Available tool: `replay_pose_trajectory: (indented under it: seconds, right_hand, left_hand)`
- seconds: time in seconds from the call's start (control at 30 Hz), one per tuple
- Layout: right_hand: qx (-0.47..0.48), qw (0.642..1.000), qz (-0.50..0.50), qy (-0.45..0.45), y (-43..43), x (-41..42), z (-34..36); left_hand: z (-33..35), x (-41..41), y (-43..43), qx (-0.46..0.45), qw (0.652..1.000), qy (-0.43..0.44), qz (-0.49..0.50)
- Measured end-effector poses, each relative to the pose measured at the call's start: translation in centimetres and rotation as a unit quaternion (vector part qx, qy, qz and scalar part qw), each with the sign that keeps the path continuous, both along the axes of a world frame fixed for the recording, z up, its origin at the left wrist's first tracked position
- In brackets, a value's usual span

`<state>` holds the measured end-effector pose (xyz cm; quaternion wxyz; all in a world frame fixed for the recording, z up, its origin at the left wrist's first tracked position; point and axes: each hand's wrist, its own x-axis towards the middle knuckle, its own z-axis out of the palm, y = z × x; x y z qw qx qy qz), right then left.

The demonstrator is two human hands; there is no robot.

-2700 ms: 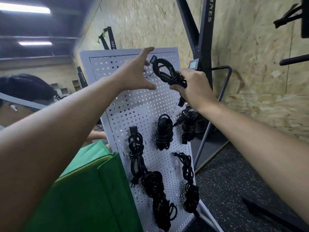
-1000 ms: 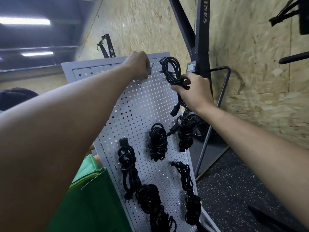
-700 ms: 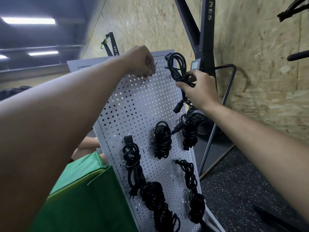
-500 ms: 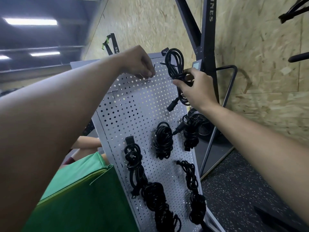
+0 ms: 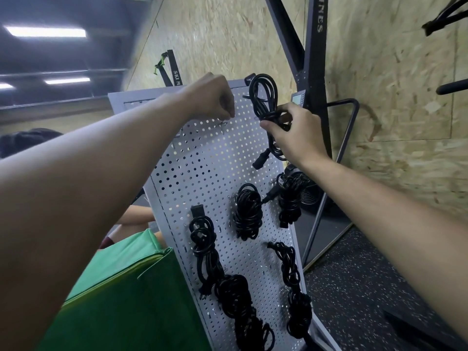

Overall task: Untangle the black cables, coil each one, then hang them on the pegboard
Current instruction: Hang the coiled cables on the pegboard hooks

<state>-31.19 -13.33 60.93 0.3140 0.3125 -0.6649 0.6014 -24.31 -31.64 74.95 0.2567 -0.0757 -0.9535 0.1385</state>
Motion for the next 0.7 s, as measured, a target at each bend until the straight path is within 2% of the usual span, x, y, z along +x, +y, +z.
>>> replay_pose_trajectory:
  seconds: [0.13,0.4,0.53,0.7]
  right_hand:
    - [0.016,1.000,0.006,0.008,-0.2,0.4,-0.3]
    - [-0.016,0.999,0.001,0.048,-1.4,1.6,0.8]
    - [0.026,0.999,0.011,0.038,-2.3,1.6,1.4]
    - [0.058,0.998,0.013,0.028,-3.7,1.6,1.2]
  left_hand:
    - [-0.2,-0.1,-0.3,0.026,0.999,0.018,0.009]
    - [0.0,0.6,-0.3,0.108,0.992,-0.030,0.050]
    - [-0.2,0.5,-1.2,0.248,0.965,-0.069,0.048]
    - [-0.6,1.0,-1.2,0.352,0.931,-0.089,0.022]
